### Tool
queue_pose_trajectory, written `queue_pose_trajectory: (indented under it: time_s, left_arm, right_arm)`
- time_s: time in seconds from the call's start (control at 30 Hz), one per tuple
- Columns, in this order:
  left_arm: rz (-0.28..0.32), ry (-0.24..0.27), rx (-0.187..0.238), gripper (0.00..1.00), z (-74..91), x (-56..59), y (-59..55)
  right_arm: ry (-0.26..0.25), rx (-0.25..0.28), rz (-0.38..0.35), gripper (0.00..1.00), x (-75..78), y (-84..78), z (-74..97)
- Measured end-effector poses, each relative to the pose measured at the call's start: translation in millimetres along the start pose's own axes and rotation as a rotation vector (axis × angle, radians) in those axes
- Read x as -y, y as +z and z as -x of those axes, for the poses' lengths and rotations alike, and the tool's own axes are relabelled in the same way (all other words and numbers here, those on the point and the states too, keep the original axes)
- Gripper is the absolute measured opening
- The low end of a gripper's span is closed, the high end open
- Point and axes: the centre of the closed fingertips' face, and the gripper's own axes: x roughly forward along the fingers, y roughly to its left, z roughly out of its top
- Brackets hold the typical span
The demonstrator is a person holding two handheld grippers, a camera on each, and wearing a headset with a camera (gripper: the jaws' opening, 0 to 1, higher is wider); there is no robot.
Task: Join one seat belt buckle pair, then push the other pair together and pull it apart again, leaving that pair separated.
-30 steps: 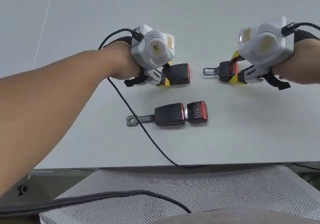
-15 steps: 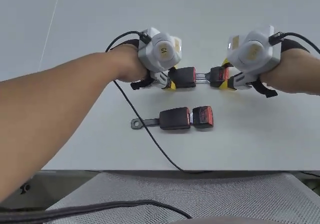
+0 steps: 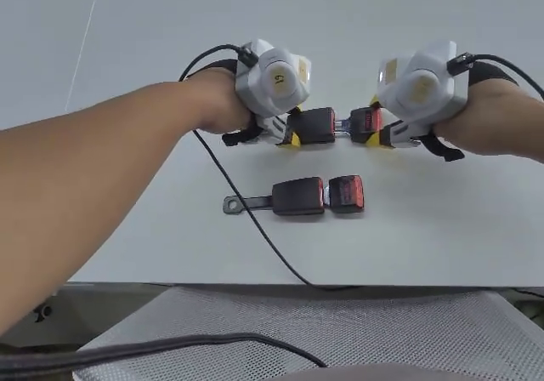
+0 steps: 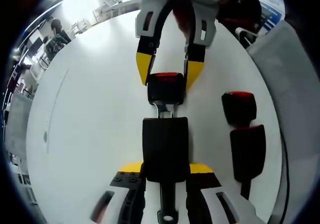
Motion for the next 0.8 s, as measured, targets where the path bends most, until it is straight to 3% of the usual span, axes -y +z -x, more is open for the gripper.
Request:
queue_pose_trajectory:
  time_s: [0.57,0.8]
  left_arm:
    - [-0.006,-0.013,0.008,0.31,-1.3,-0.7,0.4]
    - [-0.015,-0.021,-0.007,0.3,-2.2,-0.5,0.5]
  right_arm:
    - [0.015,-0.009,-0.007,0.29,-1.0,8.0,-5.2]
    - [0.033,-0.014,-0.01,0.28,-2.4,13.5,-8.9]
